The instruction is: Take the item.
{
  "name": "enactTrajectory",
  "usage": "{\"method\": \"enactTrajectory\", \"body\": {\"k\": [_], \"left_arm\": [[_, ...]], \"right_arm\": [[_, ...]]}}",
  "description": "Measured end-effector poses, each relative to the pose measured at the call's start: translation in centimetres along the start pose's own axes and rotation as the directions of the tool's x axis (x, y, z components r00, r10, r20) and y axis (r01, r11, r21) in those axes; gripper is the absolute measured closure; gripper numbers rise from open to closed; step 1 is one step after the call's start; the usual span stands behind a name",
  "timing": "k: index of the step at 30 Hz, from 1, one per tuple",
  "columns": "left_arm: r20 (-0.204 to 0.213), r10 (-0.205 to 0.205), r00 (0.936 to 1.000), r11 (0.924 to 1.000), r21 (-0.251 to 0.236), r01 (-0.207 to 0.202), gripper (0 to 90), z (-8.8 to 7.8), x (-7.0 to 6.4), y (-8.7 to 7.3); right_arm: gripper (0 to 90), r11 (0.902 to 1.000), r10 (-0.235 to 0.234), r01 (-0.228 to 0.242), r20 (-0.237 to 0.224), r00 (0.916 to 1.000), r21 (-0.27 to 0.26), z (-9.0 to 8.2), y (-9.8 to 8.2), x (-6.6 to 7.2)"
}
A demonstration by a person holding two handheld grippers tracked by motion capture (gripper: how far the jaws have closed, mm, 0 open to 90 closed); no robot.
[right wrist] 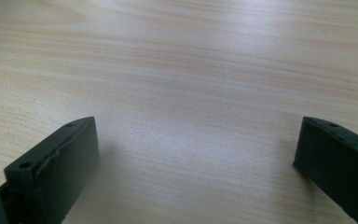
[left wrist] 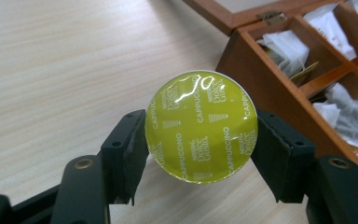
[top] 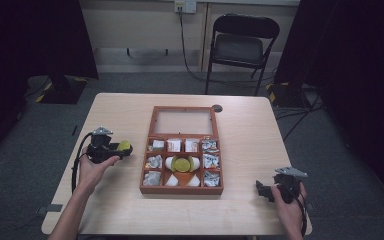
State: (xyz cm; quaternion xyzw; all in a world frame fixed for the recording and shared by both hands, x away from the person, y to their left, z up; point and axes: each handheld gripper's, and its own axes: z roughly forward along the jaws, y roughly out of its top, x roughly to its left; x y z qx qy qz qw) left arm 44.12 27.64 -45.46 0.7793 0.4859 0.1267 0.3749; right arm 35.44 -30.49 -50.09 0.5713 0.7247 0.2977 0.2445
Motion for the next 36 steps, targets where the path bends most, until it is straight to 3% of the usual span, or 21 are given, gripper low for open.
{"method": "enactTrajectory", "body": {"k": [2,4,7,17,22,25,30,36], "left_arm": [[0.029,-0.009,0.9995,1.0,0.005,0.009,38.3,0.2,-0.1,0.0],[-0.019,0.023,0.9996,0.9996,0.018,-0.023,38.3,0.5,-0.5,0.1],[-0.019,0.044,0.9988,0.9971,0.063,-0.043,38.3,1.2,-0.4,-0.2],[-0.011,0.023,0.9997,0.9967,0.078,-0.022,38.0,1.7,-0.2,-0.5],[0.0,0.009,1.0,0.9971,0.076,-0.009,37.3,1.8,-0.1,-0.6],[-0.001,-0.01,1.0,0.9981,0.061,0.01,29.9,1.7,0.0,-0.6],[0.007,-0.026,0.9996,0.999,0.036,0.025,25.3,1.1,-0.2,-0.3],[0.008,-0.017,0.9998,0.9999,-0.003,0.017,23.5,-0.2,-0.8,0.1]], "right_arm": [[0.0,1.0,0.0,0.0,0.0,1.0,0.0,0.0,0.0,0.0],[0.0,1.0,0.0,0.0,0.0,1.0,0.0,0.0,0.0,0.0],[0.0,1.0,0.0,0.0,0.0,1.0,0.0,0.0,0.0,0.0],[0.0,1.0,0.0,0.0,0.0,1.0,0.0,0.0,0.0,0.0],[0.0,1.0,0.0,0.0,0.0,1.0,0.0,0.0,0.0,0.0],[0.0,1.0,0.0,0.0,0.0,1.0,0.0,0.0,0.0,0.0],[0.0,1.0,0.0,0.0,0.0,1.0,0.0,0.0,0.0,0.0],[0.0,1.0,0.0,0.0,0.0,1.0,0.0,0.0,0.0,0.0]]}}
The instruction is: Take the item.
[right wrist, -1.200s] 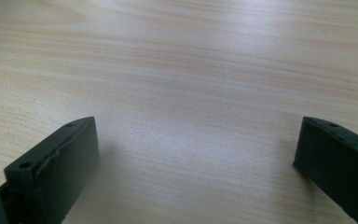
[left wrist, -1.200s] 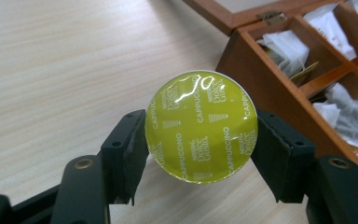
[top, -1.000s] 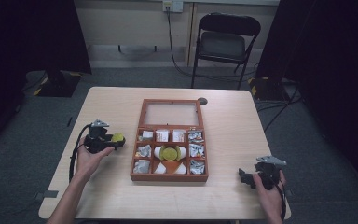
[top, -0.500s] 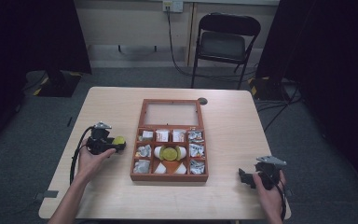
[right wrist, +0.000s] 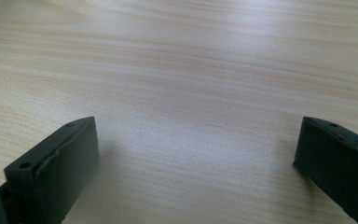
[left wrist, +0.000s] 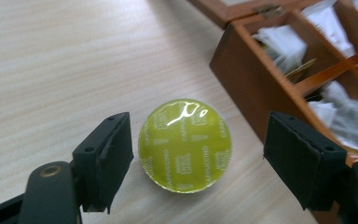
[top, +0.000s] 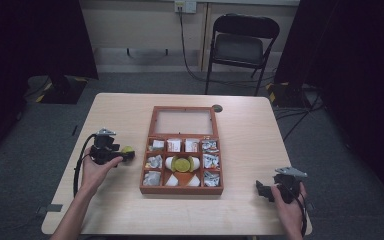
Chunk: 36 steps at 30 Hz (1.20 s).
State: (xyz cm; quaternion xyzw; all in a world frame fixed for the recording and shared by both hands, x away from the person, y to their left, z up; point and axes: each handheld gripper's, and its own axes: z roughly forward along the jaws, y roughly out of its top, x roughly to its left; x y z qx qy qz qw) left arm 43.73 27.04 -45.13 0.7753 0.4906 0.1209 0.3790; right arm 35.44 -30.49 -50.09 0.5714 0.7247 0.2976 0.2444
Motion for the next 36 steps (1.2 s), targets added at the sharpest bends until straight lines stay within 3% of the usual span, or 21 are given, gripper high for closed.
{"method": "enactTrajectory", "body": {"k": [4,10,15,21,24,27,34,36], "left_arm": [[0.017,0.019,0.9997,0.9997,0.012,-0.019,22.8,-0.8,-0.2,-0.3],[-0.041,0.012,0.9991,0.9994,-0.031,-0.013,23.7,-3.1,0.5,-1.2],[-0.045,0.007,0.999,0.9994,-0.034,-0.009,23.5,-4.4,1.2,-2.5],[-0.072,-0.009,0.9973,0.9999,-0.012,0.008,23.4,-4.7,1.8,-3.7],[-0.111,0.008,0.9938,0.9999,0.011,-0.007,23.5,-4.9,2.4,-4.4],[-0.125,-0.017,0.992,0.9993,0.03,0.021,23.4,-4.8,3.3,-5.3],[-0.19,0.014,0.9817,0.9942,0.108,0.006,23.4,-3.5,4.5,-7.1],[-0.205,0.016,0.9786,0.9957,0.092,0.003,23.6,-3.3,4.5,-7.2]], "right_arm": [[0.0,1.0,0.0,0.0,0.0,1.0,0.0,0.0,0.0,0.0],[0.0,1.0,0.0,0.0,0.0,1.0,0.0,0.0,0.0,0.0],[0.0,1.0,0.0,0.0,-0.001,1.0,0.0,0.0,0.0,0.0],[0.0,1.0,0.0,0.0,0.0,1.0,0.0,0.0,0.0,0.0],[0.0,1.0,0.0,0.0,-0.001,1.0,0.001,0.0,0.0,0.0],[0.0,1.0,0.0,0.0,-0.001,1.0,0.0,0.0,0.0,0.0],[0.0,1.0,-0.001,0.001,-0.001,1.0,0.0,0.0,0.0,0.0],[0.0,1.0,0.0,0.0,-0.001,1.0,0.0,0.0,0.0,0.0]]}}
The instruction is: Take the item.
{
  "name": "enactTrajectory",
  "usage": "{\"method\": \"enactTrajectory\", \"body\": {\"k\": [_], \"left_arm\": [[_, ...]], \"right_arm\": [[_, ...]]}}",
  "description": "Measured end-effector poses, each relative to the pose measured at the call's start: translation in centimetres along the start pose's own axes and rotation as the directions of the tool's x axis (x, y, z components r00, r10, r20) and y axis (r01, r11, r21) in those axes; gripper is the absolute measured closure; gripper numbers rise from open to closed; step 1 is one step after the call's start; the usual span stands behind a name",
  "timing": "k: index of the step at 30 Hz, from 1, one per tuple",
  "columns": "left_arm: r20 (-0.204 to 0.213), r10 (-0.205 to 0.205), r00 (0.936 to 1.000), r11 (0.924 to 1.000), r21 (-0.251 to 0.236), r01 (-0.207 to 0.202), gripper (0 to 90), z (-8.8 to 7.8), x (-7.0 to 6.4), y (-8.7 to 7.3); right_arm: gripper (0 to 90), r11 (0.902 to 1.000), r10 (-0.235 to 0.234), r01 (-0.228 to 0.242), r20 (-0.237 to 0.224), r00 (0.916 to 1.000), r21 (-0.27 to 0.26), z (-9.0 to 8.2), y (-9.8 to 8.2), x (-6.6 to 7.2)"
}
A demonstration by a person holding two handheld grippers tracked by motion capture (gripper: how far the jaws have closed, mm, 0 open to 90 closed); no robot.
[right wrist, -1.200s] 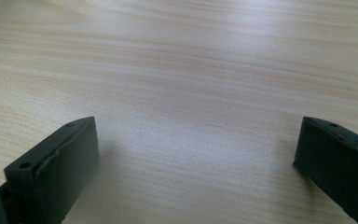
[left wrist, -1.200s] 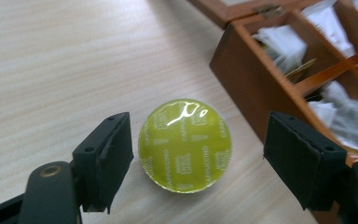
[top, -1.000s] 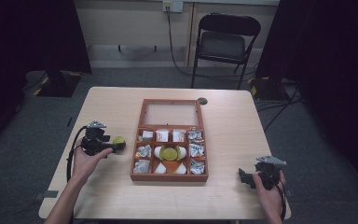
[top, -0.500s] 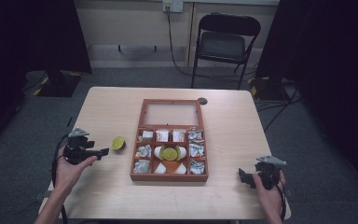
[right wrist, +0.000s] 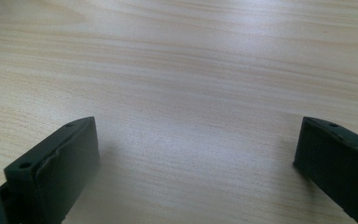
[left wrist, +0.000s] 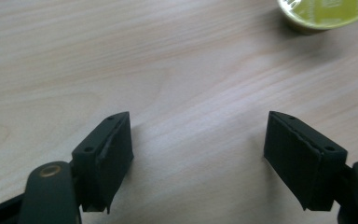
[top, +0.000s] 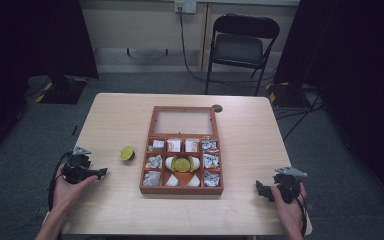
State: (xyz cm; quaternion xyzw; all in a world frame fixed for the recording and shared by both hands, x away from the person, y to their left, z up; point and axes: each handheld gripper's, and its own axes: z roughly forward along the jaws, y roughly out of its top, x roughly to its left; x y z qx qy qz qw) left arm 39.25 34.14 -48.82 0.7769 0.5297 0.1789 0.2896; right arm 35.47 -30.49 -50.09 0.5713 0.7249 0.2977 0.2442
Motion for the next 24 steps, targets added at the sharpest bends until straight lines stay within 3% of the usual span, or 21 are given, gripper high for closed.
{"method": "enactTrajectory", "body": {"k": [4,12,14,24], "left_arm": [[-0.009,0.008,0.9999,0.9999,-0.015,-0.008,23.7,0.1,0.1,-0.2],[-0.019,0.001,0.9998,0.9963,-0.086,-0.003,15.2,0.5,0.1,-1.0],[-0.019,0.001,0.9998,0.991,-0.134,-0.004,13.2,0.7,0.0,-1.5],[-0.022,0.0,0.9998,0.9909,-0.134,-0.003,13.0,0.6,0.0,-1.5]], "right_arm": [[0.0,1.0,-0.001,0.001,0.0,1.0,0.0,0.0,0.0,0.0],[0.0,1.0,0.0,0.0,0.0,1.0,0.0,0.0,0.0,0.0],[0.0,1.0,0.0,0.0,0.001,1.0,0.0,0.0,0.0,0.0],[0.0,1.0,0.0,0.0,0.0,1.0,-0.001,0.0,0.0,0.0]]}}
